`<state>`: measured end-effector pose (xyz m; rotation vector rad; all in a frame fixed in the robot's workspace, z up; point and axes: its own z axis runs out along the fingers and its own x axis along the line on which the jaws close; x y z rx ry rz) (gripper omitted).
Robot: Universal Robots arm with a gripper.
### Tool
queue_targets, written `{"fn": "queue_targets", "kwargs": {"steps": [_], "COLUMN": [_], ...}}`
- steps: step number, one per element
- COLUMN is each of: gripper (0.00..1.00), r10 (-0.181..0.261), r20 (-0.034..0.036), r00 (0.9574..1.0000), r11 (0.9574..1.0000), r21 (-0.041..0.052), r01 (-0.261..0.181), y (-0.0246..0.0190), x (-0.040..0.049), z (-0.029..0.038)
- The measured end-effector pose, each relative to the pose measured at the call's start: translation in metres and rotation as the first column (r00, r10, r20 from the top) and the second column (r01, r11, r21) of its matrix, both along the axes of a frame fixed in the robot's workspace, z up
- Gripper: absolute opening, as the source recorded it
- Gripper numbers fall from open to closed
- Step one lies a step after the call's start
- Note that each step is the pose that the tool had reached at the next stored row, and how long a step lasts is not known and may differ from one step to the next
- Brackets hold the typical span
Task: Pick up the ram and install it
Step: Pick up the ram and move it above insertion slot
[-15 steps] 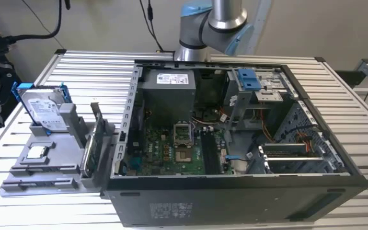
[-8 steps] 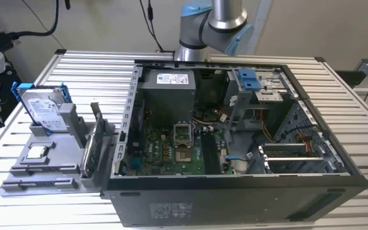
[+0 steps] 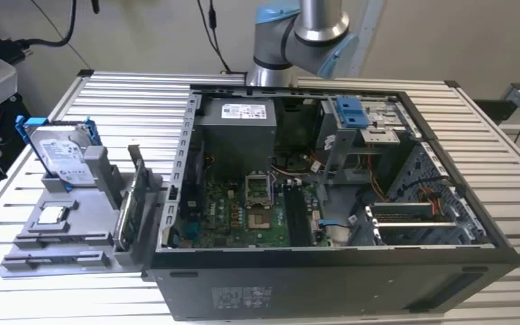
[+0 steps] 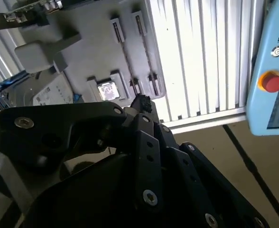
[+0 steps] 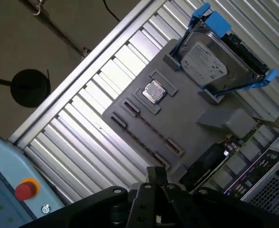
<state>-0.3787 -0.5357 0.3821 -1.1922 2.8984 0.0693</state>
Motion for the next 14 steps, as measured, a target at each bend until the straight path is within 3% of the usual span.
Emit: {"fn": "queue_targets", "kwargs": {"steps": [6, 14], "gripper": [0.11, 0.11], "r10": [0.096, 0.207], "r20": [0.0014, 0.0025], "r00": [0.9954, 0.9782], "r11": [0.9954, 0.9782], "r21": [0.0008, 0.0009], "r01": [-0.096, -0.207], "y": [0.0000, 0.0000], "x": [0.0000, 0.0000], "z": [0.0000, -0.0001]}}
